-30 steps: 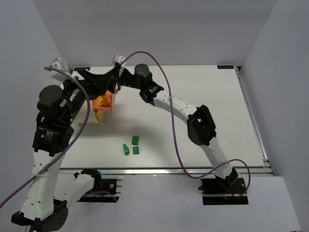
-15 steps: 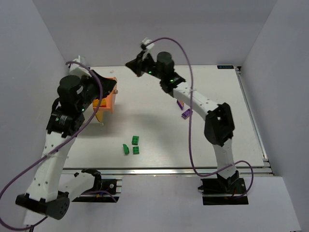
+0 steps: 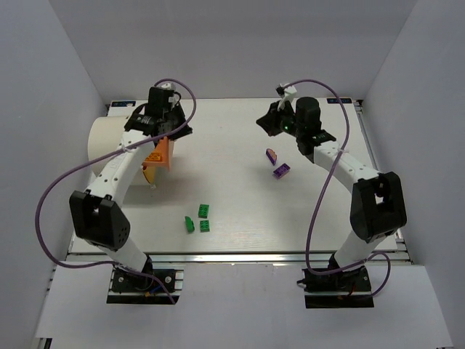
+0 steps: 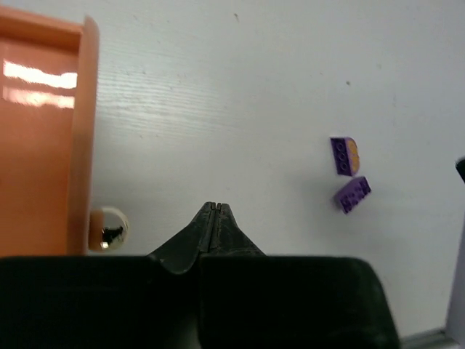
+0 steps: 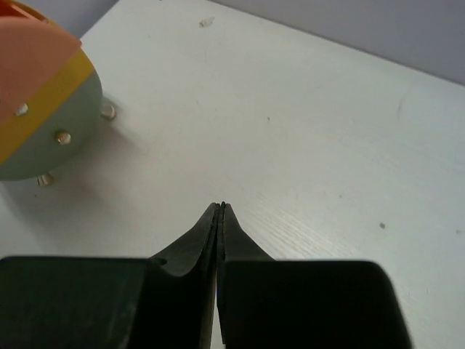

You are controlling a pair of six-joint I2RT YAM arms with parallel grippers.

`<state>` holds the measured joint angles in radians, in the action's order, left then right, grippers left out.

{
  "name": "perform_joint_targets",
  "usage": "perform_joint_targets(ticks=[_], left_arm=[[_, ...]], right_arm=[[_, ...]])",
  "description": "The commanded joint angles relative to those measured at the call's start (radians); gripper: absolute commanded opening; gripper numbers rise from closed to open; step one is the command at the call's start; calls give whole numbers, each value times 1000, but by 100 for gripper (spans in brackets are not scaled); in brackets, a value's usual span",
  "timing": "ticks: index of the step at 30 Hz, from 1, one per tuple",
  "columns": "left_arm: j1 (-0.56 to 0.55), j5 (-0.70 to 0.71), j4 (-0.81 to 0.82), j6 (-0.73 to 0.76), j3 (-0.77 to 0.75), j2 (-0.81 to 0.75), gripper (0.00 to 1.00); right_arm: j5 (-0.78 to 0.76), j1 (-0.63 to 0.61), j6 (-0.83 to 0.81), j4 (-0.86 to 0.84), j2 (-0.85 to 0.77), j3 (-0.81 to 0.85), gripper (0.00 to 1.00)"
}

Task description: Sort the legos into containers by color

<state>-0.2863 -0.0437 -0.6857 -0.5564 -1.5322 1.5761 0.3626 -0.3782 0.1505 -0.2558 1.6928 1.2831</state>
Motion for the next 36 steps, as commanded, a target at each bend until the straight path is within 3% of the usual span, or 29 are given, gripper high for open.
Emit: perform_joint_targets(ticks=[1,5,12,23,28,36], left_arm=[[-13,172,-140,73,-143,45,8],[-31,330,-235,110,-281,152,16],[-62,504,-388,148,-347,219,41],[-71,636,-400,199,-356,220,57],[-71,682,-379,225,-329,216,69],[-53,732,-351,268,-307,231,78]], right_arm=[[24,27,-6,-14,-79,-44,0],[36,53,14,-13,-102,-88,0],[65,91,24,-8,-108,-113,0],[107,108,44,-7,-111,-140,0],[108,116,43,-5,-122,-145,0],[114,128,43,-3,-122,-143,0]])
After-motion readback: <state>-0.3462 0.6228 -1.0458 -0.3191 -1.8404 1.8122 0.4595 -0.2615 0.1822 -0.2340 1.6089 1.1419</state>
